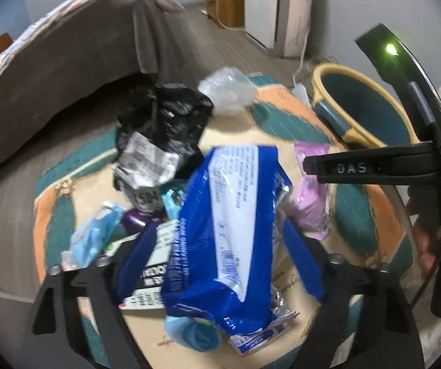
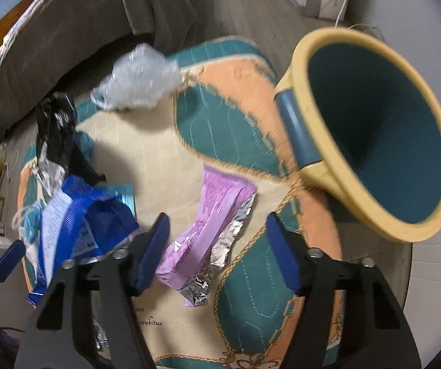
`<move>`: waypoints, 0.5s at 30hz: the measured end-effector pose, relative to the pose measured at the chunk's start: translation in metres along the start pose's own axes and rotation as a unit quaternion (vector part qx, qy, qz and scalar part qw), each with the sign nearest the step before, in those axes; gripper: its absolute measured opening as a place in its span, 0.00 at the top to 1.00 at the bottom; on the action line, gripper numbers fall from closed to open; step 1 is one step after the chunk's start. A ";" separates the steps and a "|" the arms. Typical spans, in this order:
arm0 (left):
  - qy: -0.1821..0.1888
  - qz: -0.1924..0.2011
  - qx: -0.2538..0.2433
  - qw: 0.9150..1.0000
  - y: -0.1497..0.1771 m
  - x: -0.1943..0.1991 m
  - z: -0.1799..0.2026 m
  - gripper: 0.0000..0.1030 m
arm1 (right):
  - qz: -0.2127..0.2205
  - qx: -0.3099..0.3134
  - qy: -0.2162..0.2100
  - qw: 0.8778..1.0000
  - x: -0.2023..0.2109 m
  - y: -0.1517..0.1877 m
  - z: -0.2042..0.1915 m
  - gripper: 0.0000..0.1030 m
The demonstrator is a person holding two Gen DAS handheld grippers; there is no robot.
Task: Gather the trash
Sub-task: 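Grasp the pink wrapper with the right tool while the left grasps the blue wipe pack, then carry the pink wrapper into the bin and open the right tool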
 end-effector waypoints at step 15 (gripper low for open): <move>0.000 0.029 0.010 1.000 -0.001 0.029 -0.007 0.53 | 0.027 0.021 -0.027 0.999 0.041 -0.007 -0.004 0.91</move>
Point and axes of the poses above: each gripper's, at about its wrist camera, not at the fingertips, and x roughly against the way its jaws point, z to its right, y to its underside, the point moved 2 cm from there along -x, roughly the way its jaws point, and after that the axes turned 6 degrees about -x, right-handed, at the moved point
